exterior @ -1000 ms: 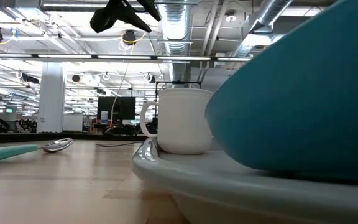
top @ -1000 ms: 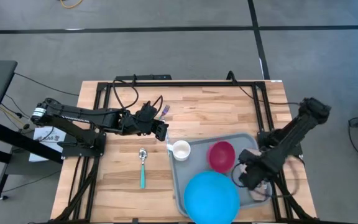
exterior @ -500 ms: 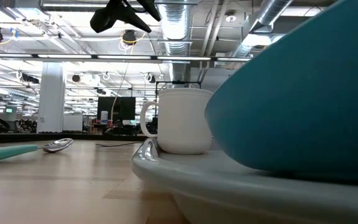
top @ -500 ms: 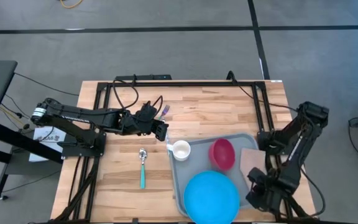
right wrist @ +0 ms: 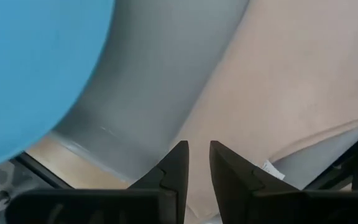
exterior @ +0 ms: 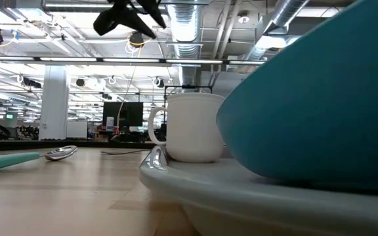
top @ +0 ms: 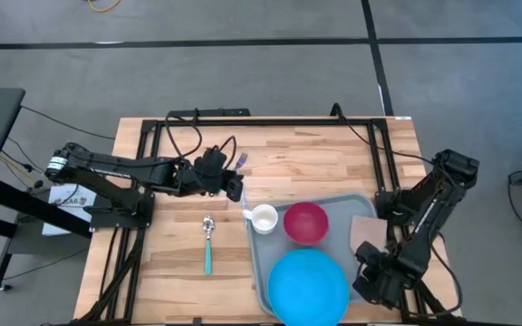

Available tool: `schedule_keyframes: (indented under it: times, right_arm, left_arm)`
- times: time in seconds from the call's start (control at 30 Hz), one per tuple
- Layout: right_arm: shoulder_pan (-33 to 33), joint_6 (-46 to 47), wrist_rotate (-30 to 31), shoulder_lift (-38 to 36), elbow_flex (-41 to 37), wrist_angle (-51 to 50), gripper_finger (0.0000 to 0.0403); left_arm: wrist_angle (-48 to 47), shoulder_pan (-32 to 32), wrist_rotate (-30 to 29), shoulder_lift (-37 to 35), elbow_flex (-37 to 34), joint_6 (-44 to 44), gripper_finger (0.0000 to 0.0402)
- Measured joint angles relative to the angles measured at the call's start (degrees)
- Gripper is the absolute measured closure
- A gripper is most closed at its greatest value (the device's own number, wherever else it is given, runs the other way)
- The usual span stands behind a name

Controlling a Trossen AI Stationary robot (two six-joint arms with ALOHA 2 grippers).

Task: Set up tray
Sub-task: Adjust the blue plate on the tray

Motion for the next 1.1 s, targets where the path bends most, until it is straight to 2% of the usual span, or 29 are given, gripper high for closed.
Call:
schedule_keyframes:
  times: [0.1,0.23,0.37,0.43,0.53,0.7,0.87,1.1]
  right_arm:
    - [-1.2,0.6,0.0,0.0,0.0,1.0,0.0345]
    - [-2.3,-2.4,0.1,0.0,0.0,7.2,0.0345]
    - [-2.2,-6.5,1.9,0.5,0.0,13.9,0.0345]
    - [-2.3,-7.6,2.0,0.5,0.0,15.4,0.0345]
    - [-3.4,-6.8,1.3,0.4,0.0,14.2,0.0345]
    - [-6.2,0.3,1.7,0.5,0.0,9.9,0.0345]
    - [-9.3,1.4,1.7,0.5,0.0,11.1,0.0345]
    - [-13.6,1.4,1.5,2.4,-0.1,10.4,0.0345]
  left_arm:
    - [-3.5,-0.1,0.9,0.0,0.0,-0.4,0.0274]
    - [-7.0,0.1,4.3,0.0,0.0,-1.2,0.0274]
    - [-5.3,1.3,11.8,0.0,0.0,-6.2,0.0274]
    - [-4.7,1.3,12.7,0.0,0.0,-8.1,0.0274]
    - [-4.0,1.1,13.5,0.0,0.0,-5.3,0.0274]
    - [4.8,1.1,16.9,0.4,0.0,-1.9,0.0274]
    - [14.5,0.2,18.5,2.5,0.1,2.8,0.0274]
    - [16.0,-0.2,21.5,6.3,0.0,3.6,0.0274]
